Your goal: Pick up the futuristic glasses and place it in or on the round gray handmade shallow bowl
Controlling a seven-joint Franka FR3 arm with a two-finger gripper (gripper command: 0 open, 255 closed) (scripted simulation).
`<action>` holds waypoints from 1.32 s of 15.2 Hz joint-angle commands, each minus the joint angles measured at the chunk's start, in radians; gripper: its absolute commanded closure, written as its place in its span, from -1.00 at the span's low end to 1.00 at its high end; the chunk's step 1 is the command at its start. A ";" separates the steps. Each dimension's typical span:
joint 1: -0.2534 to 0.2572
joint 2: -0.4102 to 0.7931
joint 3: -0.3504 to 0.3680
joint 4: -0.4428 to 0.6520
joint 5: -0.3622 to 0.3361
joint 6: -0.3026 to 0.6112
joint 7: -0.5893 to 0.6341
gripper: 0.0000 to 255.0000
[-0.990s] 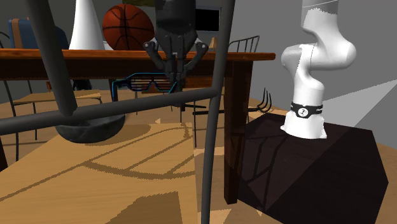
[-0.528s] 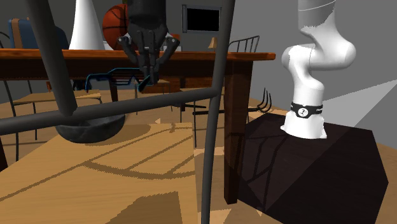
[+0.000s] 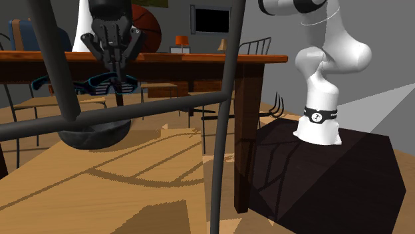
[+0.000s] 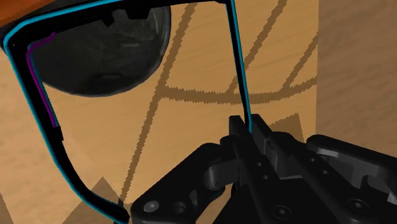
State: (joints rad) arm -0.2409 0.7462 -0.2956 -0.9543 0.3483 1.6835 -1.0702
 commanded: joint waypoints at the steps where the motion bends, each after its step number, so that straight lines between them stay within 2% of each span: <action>1: -0.058 0.141 -0.061 0.225 -0.113 -0.086 -0.045 1.00; 4: 0.018 0.142 -0.200 0.146 -0.008 -0.041 -0.085 1.00; 8: 0.104 0.165 -0.352 0.072 0.114 0.001 -0.133 1.00; 9: 0.117 0.169 -0.370 0.056 0.130 0.012 -0.140 1.00; 16: 0.143 0.176 -0.368 -0.035 0.138 0.099 -0.155 1.00; 20: 0.143 0.176 -0.368 -0.035 0.138 0.099 -0.155 1.00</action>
State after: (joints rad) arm -0.0984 0.9228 -0.6631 -0.9877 0.4862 1.7808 -1.2251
